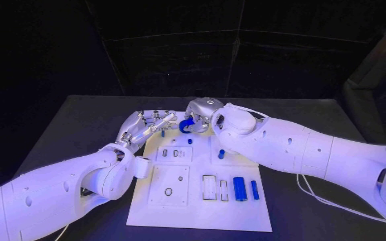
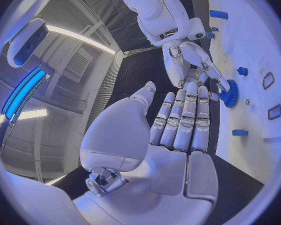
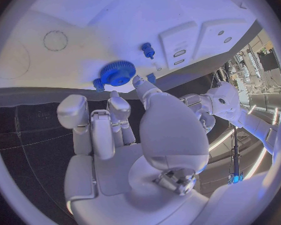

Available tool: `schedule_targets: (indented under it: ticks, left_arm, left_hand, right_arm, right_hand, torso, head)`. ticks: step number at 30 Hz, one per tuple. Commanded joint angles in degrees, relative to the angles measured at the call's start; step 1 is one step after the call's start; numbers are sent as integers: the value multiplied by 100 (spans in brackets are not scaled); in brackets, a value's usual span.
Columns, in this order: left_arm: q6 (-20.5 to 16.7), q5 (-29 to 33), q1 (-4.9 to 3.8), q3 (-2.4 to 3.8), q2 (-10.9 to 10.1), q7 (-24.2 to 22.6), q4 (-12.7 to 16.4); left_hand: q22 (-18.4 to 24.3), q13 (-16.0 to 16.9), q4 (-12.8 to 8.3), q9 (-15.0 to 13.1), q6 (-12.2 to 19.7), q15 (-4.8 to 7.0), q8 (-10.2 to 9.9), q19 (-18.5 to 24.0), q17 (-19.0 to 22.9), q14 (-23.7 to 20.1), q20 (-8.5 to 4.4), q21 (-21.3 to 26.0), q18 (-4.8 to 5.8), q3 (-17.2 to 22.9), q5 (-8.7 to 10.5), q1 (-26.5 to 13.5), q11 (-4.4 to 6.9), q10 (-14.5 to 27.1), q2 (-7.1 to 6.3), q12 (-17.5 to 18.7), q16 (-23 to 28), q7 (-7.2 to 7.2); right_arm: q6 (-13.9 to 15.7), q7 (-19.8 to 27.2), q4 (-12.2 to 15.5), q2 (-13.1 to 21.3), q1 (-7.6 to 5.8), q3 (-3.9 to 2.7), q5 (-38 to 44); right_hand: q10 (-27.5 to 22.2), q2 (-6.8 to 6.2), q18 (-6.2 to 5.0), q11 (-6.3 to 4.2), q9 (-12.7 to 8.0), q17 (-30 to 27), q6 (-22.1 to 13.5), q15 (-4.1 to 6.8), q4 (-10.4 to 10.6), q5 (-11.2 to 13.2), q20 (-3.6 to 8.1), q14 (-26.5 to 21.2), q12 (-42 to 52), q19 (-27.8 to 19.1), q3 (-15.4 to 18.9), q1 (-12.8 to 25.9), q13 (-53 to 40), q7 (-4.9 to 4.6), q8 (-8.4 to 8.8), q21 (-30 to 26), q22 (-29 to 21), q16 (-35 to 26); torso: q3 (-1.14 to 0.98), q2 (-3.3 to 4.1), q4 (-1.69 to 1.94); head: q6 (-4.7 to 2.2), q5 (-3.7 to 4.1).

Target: Assemble the parts on the task board

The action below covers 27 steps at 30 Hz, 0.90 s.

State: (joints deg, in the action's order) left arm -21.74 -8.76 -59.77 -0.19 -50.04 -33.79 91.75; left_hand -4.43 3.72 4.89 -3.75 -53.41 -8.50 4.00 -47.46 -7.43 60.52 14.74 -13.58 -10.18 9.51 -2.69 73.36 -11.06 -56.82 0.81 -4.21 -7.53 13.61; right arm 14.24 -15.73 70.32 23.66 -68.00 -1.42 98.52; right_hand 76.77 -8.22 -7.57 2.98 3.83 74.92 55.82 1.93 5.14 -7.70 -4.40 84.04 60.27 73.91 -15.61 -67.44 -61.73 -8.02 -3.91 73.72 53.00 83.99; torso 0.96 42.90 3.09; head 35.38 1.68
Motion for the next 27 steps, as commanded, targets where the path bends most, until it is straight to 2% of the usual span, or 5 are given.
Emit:
schedule_targets:
  ticks: [1, 14, 18, 23, 27]
  left_arm:
    - [57, -3, -9, 3, 7, -28, 6]
    - [57, -3, -9, 3, 7, -26, -10]
    - [61, -3, -9, 3, 9, -25, -23]
    - [62, -3, -8, 3, -11, -28, -36]
    - [64, -3, -8, 3, -36, -29, -34]
  left_hand:
    - [6, -7, -18, 5, 34, -18, -30, -7, 9, -17, 45, 34, -34, 2, -17, -9, -14, 44, 56, 29, 28, 53]
    - [10, -7, -21, 5, 36, -21, -30, -5, 10, -24, 47, 40, -33, 5, -17, -14, -15, 46, 58, 31, 39, 53]
    - [10, -7, -21, 5, 36, -21, -30, -5, 10, -24, 47, 40, -33, 5, -17, -14, -15, 46, 58, 31, 39, 53]
    - [10, -7, -21, 5, 36, -21, -30, -5, 10, -24, 47, 40, -33, 5, -17, -14, -15, 46, 58, 31, 39, 53]
    - [10, -7, -21, 5, 36, -21, -30, -5, 10, -24, 47, 40, -33, 5, -17, -14, -15, 46, 58, 31, 39, 53]
  right_arm:
    - [-184, 95, -4, -12, -11, -3, 31]
    - [-66, 104, -3, 18, -8, -2, 31]
    - [349, 178, 85, 133, 3, -2, -11]
    - [1137, 552, 481, 645, 13, -1, -485]
    - [1208, 1003, 933, 1337, 11, -2, -1386]
  right_hand:
    - [-37, -31, 65, 0, 1, 229, -38, -52, 52, -57, -24, 346, -33, -12, 180, 62, 0, -4, 15, -39, -14, -18]
    - [-85, 45, 60, 19, -7, 223, -135, -66, 157, -91, -36, 344, -98, -27, 572, -27, 32, -31, 34, -63, -54, -28]
    - [-74, 115, 63, 32, -9, 232, -207, -78, 195, -146, -47, 346, -74, -18, 655, -90, 3, -47, 37, -56, -43, -26]
    - [-75, 185, 61, 35, -6, 220, -254, -81, 194, -457, -52, 344, -80, -15, 716, -234, 0, -54, 34, -57, -53, -34]
    - [-78, 225, 58, 28, 3, 207, -234, -78, 135, -513, -52, 341, -82, -23, 719, -377, -7, -48, 18, -64, -67, -43]
  torso:
    - [1, 1, 2]
    - [-2, 2, -2]
    - [-8, -4, -9]
    - [-28, -21, -53]
    - [-41, -57, -116]
  head:
    - [14, -1]
    - [18, -1]
    - [7, -3]
    - [-6, -17]
    - [-15, -29]
